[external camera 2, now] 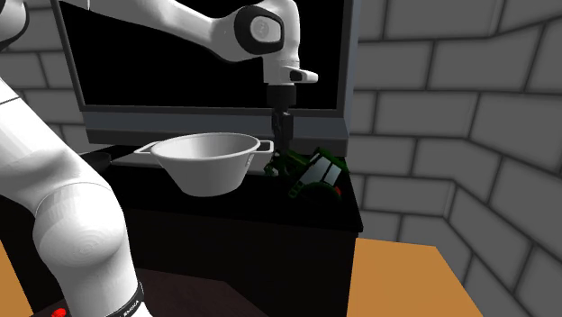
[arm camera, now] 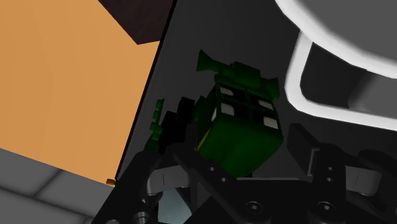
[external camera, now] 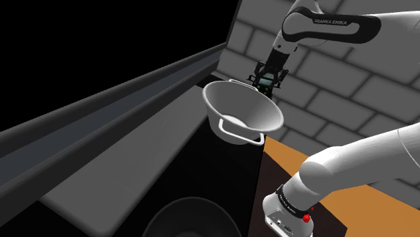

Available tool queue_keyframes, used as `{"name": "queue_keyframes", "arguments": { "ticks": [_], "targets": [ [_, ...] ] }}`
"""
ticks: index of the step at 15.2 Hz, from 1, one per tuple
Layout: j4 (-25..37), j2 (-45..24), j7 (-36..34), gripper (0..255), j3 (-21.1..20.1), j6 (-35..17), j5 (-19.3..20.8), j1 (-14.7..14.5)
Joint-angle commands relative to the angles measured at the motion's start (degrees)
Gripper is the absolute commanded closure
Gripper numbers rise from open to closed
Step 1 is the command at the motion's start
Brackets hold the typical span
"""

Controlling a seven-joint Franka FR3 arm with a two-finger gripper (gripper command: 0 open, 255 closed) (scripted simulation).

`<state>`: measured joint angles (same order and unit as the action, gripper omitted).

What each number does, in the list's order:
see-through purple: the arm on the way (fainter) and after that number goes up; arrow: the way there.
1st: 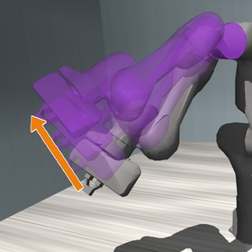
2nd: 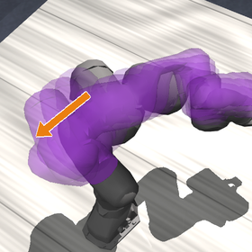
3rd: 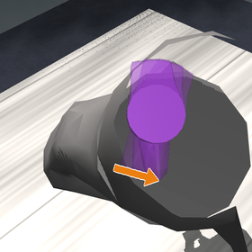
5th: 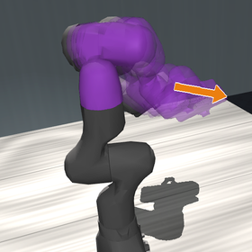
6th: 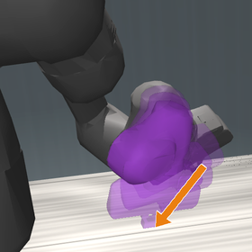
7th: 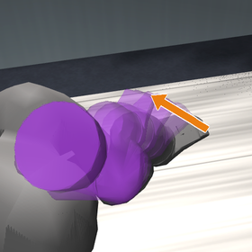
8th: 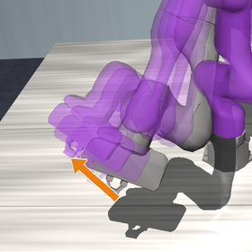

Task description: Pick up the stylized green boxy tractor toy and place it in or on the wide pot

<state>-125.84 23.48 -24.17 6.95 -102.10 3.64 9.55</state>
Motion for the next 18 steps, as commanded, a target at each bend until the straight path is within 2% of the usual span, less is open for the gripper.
{"name": "queue_keyframes", "arguments": {
  "ticks": [1, 13, 14, 15, 18],
  "targets": [
    [1.82, -0.10, -0.04, 255, -0.12, 1.66, -0.07, -0.07],
    [12.12, -1.25, 0.21, 255, -0.32, 10.82, -0.34, -0.26],
    [11.10, -0.98, 0.15, 255, -0.33, 10.04, -0.30, -0.24],
    [11.10, -0.98, 0.15, 0, -0.33, 10.04, -0.30, -0.24],
    [2.39, 2.80, -5.16, 0, -1.38, 4.85, 0.75, 0.88]
  ]
}}
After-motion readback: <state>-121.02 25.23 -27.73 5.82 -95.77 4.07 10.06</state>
